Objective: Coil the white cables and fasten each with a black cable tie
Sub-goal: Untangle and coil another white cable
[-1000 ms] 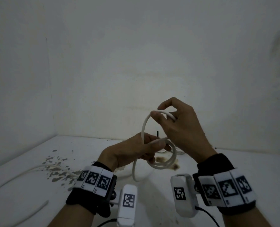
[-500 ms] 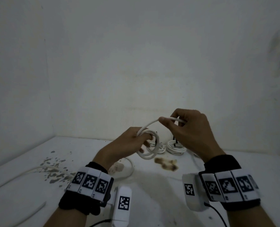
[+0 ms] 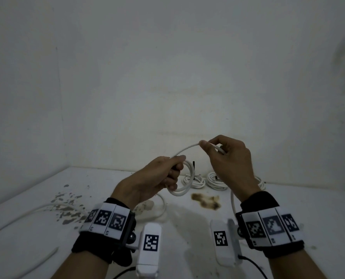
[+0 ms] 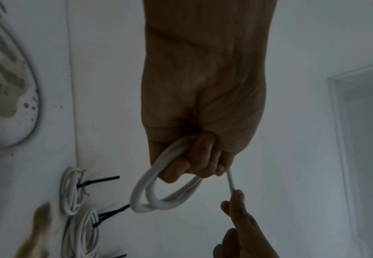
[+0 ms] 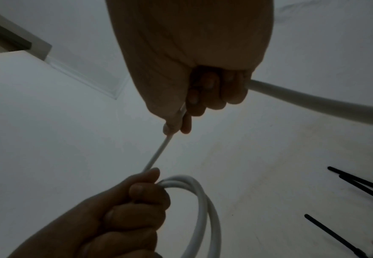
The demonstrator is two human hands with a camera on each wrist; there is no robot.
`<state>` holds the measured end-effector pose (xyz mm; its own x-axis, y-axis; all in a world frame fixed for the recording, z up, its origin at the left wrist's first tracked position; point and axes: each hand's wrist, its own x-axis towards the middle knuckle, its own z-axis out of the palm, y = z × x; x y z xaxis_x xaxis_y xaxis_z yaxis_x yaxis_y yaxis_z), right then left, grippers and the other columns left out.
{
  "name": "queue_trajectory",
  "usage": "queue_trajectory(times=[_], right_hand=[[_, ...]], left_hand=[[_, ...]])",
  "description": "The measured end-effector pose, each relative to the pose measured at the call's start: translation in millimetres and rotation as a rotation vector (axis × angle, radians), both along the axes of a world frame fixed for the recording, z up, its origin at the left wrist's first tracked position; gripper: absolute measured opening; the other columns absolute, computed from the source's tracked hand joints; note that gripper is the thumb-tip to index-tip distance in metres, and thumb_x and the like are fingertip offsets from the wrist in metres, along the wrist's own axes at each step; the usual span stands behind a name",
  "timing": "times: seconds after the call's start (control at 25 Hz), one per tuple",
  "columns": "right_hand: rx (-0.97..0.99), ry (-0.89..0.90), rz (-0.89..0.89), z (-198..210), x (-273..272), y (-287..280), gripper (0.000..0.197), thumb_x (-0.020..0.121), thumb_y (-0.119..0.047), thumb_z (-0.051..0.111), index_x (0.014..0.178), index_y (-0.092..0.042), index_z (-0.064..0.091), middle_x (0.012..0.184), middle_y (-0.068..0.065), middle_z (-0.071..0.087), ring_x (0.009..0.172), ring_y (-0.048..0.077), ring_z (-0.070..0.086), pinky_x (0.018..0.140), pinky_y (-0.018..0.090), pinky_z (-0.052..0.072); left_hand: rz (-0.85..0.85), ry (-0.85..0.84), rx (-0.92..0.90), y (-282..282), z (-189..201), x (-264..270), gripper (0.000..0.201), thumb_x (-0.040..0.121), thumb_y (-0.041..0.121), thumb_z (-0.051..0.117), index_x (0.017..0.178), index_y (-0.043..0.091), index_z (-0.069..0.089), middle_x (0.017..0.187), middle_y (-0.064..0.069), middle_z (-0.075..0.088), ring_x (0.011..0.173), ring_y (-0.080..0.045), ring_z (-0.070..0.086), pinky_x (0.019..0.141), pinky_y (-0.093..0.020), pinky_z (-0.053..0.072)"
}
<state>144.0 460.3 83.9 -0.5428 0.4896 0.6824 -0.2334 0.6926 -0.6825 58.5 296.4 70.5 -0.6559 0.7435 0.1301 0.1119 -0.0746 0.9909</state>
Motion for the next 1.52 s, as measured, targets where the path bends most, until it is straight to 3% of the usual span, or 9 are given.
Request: queue_trajectory(times=[0.16, 0.48, 0.6, 0.76, 1.08, 1.24, 1.32, 1.4, 1.52], right_hand=[[-0.042, 0.05, -0.055, 1, 0, -1, 0.029, 0.084, -0.049, 0.072, 0.071, -0.024, 0.068, 0.053, 0.008, 0.057, 0.049, 0.021, 0.05, 0.053, 0.036, 0.046], [-0.12, 0.061, 0.002, 2, 5, 5, 0.029, 0.086, -0.049, 0.072, 0.076, -0.021, 0.07, 0.047, -0.005, 0.042, 0.045, 0.01, 0.036, 0.049, 0.023, 0.032], [-0.11, -0.197, 0.297, 7, 13, 9, 0.027, 0.095, -0.042, 0.062, 0.092, -0.015, 0.063, 0.052, 0.0, 0.051, 0.046, 0.01, 0.043, 0.051, 0.02, 0.036], [0.066, -0.648, 0.527, 3, 20, 5, 0.023, 0.105, -0.029, 0.047, 0.107, -0.012, 0.063, 0.08, 0.005, 0.07, 0.071, 0.006, 0.062, 0.068, 0.019, 0.046], [-0.151, -0.291, 0.591, 7, 17, -34, 0.019, 0.098, -0.013, 0.061, 0.112, -0.013, 0.073, 0.086, 0.017, 0.073, 0.076, 0.033, 0.075, 0.073, 0.047, 0.063], [-0.222, -0.151, 0.576, 6, 17, -49, 0.01, 0.081, -0.009, 0.081, 0.09, -0.011, 0.076, 0.07, 0.013, 0.072, 0.059, 0.031, 0.071, 0.055, 0.034, 0.057], [-0.161, -0.096, 0.363, 3, 10, -50, 0.023, 0.074, -0.017, 0.087, 0.086, -0.013, 0.068, 0.066, 0.007, 0.065, 0.054, 0.024, 0.064, 0.05, 0.032, 0.054], [-0.119, -0.164, 0.22, -1, 3, -49, 0.036, 0.074, -0.027, 0.086, 0.099, -0.022, 0.06, 0.083, 0.0, 0.062, 0.067, 0.018, 0.064, 0.061, 0.036, 0.06], [-0.328, -0.268, 0.525, -3, 3, -46, 0.021, 0.089, -0.018, 0.073, 0.108, -0.01, 0.066, 0.09, 0.011, 0.07, 0.076, 0.024, 0.072, 0.065, 0.045, 0.063]], left_hand=[[-0.025, -0.069, -0.001, 4, 1, 7, 0.05, 0.091, 0.066, 0.046, 0.068, 0.022, 0.038, 0.064, 0.004, 0.016, 0.049, -0.011, 0.015, 0.054, -0.024, 0.025], [0.075, -0.147, 0.077, 13, -3, 3, 0.045, 0.097, 0.056, 0.043, 0.067, 0.022, 0.039, 0.056, 0.007, 0.023, 0.042, -0.008, 0.02, 0.045, -0.019, 0.026], [0.105, -0.374, 0.376, 2, 2, -16, 0.045, 0.1, 0.049, 0.041, 0.065, 0.022, 0.037, 0.046, 0.01, 0.024, 0.031, -0.003, 0.022, 0.034, -0.017, 0.023], [0.153, -0.551, 0.631, -8, 6, -30, 0.042, 0.103, 0.038, 0.038, 0.065, 0.023, 0.033, 0.042, 0.011, 0.026, 0.028, -0.003, 0.024, 0.03, -0.017, 0.021], [0.282, -0.399, 0.532, 5, 5, -10, 0.043, 0.101, 0.042, 0.038, 0.064, 0.021, 0.036, 0.047, 0.008, 0.024, 0.033, -0.005, 0.019, 0.033, -0.019, 0.016], [0.361, -0.235, 0.34, 17, 5, 11, 0.049, 0.101, 0.042, 0.04, 0.07, 0.009, 0.06, 0.049, -0.001, 0.045, 0.041, -0.012, 0.038, 0.044, -0.024, 0.034], [0.349, -0.24, 0.371, 14, 7, 10, 0.047, 0.1, 0.041, 0.041, 0.064, 0.013, 0.054, 0.047, 0.001, 0.039, 0.04, -0.012, 0.031, 0.042, -0.023, 0.032], [0.3, -0.261, 0.45, 9, 10, 6, 0.049, 0.1, 0.038, 0.039, 0.054, 0.021, 0.039, 0.047, 0.005, 0.026, 0.039, -0.01, 0.019, 0.04, -0.022, 0.024], [0.227, -0.232, 0.448, 4, 12, 7, 0.048, 0.1, 0.033, 0.034, 0.053, 0.024, 0.031, 0.047, 0.007, 0.018, 0.039, -0.009, 0.013, 0.039, -0.022, 0.021]])
